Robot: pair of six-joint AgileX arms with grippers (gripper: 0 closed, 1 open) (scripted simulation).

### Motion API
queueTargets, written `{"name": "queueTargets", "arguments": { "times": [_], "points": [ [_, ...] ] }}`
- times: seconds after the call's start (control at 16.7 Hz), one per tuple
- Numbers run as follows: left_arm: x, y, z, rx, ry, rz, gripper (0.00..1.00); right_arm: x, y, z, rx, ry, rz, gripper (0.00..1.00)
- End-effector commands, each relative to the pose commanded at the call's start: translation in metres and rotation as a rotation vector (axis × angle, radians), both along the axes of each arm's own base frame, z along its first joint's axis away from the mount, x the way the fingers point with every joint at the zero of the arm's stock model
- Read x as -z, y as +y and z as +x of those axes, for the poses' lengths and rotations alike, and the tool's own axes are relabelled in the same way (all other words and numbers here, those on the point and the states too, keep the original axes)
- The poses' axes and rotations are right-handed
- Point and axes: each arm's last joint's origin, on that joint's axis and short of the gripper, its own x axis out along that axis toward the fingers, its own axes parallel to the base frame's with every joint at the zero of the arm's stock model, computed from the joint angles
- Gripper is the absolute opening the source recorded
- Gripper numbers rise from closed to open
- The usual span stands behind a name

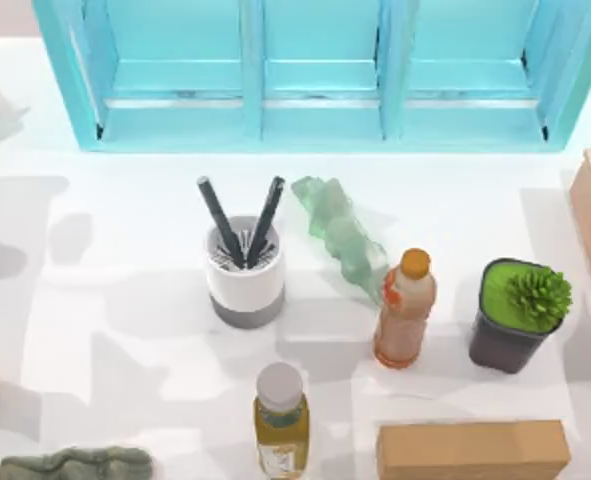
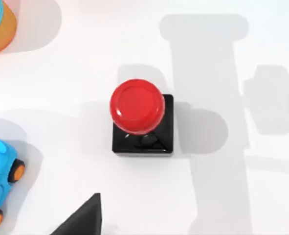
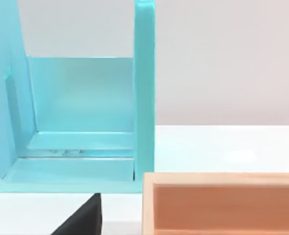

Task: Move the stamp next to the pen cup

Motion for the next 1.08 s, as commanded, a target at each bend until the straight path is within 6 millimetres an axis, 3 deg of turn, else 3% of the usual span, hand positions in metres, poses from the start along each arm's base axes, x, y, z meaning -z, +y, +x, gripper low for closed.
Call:
{"name": "queueTargets", "arguments": {
  "times": [0.3,0.54,0.78,1.08],
  "points": [
    [0.013,0.025,0.084,-0.001,0.357,-0.025,1.0,0.0,0.0,0.0,0.0,0.0,0.0,1.0],
    [0.035,0.043,0.133,0.002,0.535,-0.049,1.0,0.0,0.0,0.0,0.0,0.0,0.0,1.0],
    [0.049,0.054,0.155,0.004,0.617,-0.063,1.0,0.0,0.0,0.0,0.0,0.0,0.0,1.0],
    [0.051,0.054,0.157,0.005,0.624,-0.064,1.0,0.0,0.0,0.0,0.0,0.0,0.0,1.0]
  ]
}}
